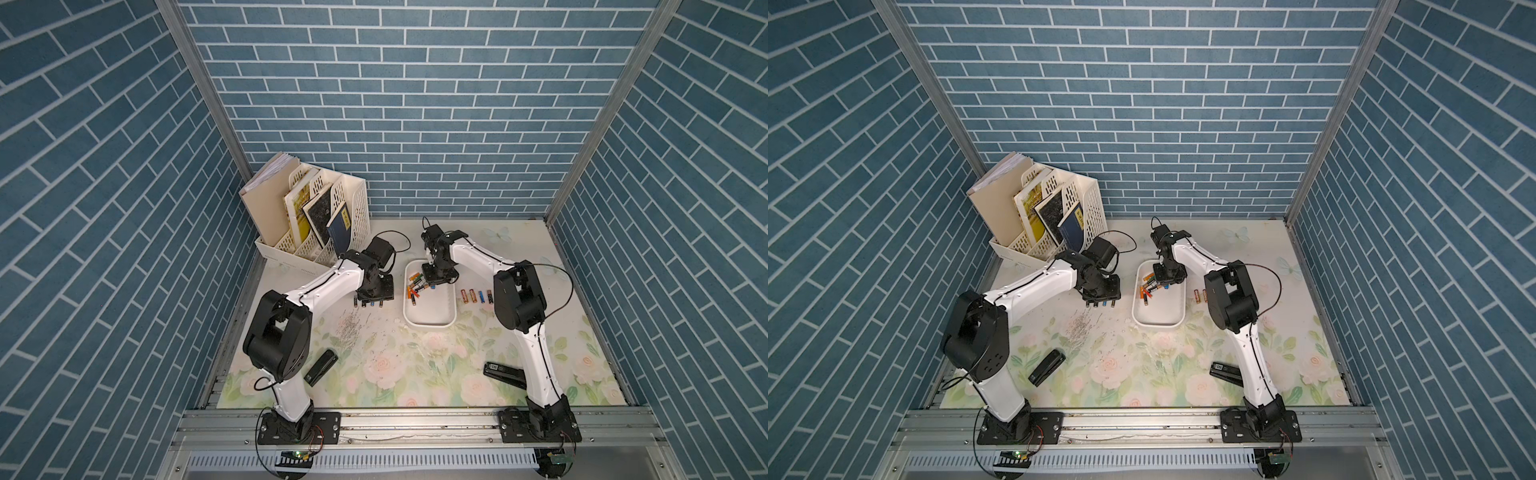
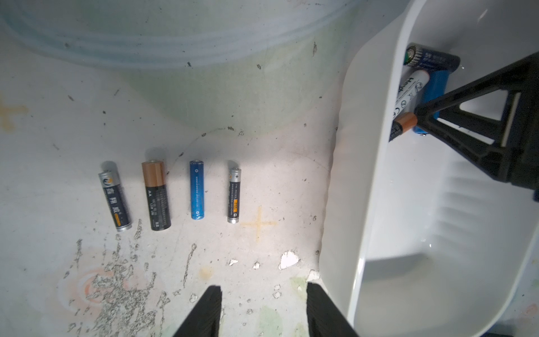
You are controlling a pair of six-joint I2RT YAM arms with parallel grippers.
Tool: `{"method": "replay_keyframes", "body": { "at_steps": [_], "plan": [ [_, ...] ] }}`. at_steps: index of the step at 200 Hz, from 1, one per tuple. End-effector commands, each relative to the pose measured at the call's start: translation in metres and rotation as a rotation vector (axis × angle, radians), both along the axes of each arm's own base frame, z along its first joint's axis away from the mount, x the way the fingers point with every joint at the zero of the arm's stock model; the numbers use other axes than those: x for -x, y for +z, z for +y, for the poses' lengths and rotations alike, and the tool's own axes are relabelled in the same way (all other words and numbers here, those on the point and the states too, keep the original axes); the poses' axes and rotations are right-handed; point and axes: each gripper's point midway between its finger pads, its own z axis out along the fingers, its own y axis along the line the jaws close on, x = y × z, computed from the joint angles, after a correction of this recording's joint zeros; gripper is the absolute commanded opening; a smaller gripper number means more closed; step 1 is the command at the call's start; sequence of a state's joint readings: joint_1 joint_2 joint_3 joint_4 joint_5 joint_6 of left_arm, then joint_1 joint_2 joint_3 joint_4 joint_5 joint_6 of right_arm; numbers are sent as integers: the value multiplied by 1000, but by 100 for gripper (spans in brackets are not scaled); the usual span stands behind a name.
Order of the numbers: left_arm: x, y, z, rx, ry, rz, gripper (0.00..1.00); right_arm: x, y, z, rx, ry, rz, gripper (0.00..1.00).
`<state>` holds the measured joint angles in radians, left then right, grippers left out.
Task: Take the batteries out of the storage box
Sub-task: Pick up the battery from the storage box.
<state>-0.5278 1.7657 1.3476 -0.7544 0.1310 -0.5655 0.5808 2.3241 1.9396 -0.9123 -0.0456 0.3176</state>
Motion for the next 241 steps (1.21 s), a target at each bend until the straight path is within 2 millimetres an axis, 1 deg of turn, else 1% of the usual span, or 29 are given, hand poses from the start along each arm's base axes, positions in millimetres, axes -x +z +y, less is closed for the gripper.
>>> {"method": "replay_keyframes", "body": {
  "at_steps": [1, 26, 52, 81, 96, 112, 139, 146, 148, 155, 182, 208, 224, 241],
  "plan": [
    [-2, 6, 6, -27, -8, -15, 52, 5, -13, -3, 29, -6, 25, 26],
    [-8, 12, 5, -35, -22, -36, 52, 5, -13, -1, 16, 1, 29, 21],
    [-12, 14, 4, -41, -31, -44, 52, 5, -7, 1, 4, 9, 23, 14],
    [-17, 18, 1, -40, -34, -59, 52, 4, 5, 3, -16, 12, 8, 13],
    [-20, 21, 0, -44, -38, -68, 52, 4, 14, 4, -31, 10, -3, 12],
    [-24, 24, -1, -47, -41, -73, 52, 4, 29, 4, -42, 11, -23, 12],
    [-29, 26, -5, -45, -49, -76, 52, 1, 55, -3, -64, -7, -56, 12],
    [-30, 26, -6, -46, -52, -76, 52, 2, 57, -3, -87, -6, -39, 12],
    [-30, 26, -6, -45, -52, -75, 52, 2, 68, -3, -101, -7, -57, 12],
    [-31, 28, -8, -44, -56, -78, 52, 1, 80, -7, -110, -13, -72, 12],
    [-35, 28, -10, -43, -61, -79, 52, -2, 110, -29, -134, -41, -101, 12],
    [-38, 29, -14, -37, -68, -78, 52, -6, 134, -62, -137, -86, -128, 12],
    [-40, 29, -15, -35, -71, -79, 52, -5, 141, -89, -123, -117, -138, 12],
    [-41, 29, -17, -33, -77, -79, 52, 0, 138, -121, -98, -155, -131, 12]
  ]
}}
